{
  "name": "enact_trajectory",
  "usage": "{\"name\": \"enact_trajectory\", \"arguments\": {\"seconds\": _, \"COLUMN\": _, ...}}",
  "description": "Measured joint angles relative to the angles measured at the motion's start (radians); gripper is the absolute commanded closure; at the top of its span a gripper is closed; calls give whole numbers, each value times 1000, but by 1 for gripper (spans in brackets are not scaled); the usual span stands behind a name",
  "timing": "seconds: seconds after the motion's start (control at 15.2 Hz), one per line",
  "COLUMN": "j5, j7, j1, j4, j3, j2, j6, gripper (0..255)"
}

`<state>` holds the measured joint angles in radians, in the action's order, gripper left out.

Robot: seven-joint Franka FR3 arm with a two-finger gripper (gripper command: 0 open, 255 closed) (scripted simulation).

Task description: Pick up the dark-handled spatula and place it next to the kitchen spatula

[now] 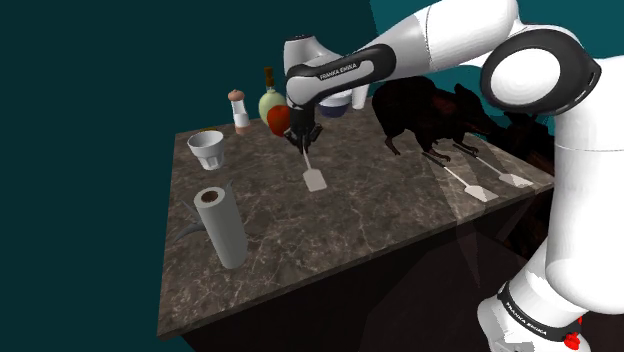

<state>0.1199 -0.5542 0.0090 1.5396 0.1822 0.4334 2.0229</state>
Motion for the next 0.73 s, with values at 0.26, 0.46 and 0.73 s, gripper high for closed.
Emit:
{"name": "enact_trajectory", "arguments": {"seconds": 0.26, "j5": -15, "j7": 14, "j1": -19, "j4": 116, "j3": 3, "j2": -91, "j6": 26, "gripper": 255}}
{"name": "enact_trajectory", "arguments": {"seconds": 0.46, "j5": -40, "j7": 48, "j1": -50, "j4": 284, "j3": -1, "j2": -213, "j6": 76, "gripper": 255}}
{"name": "enact_trajectory", "arguments": {"seconds": 0.73, "j5": -74, "j7": 92, "j1": -76, "j4": 485, "j3": -8, "j2": -368, "j6": 126, "gripper": 255}}
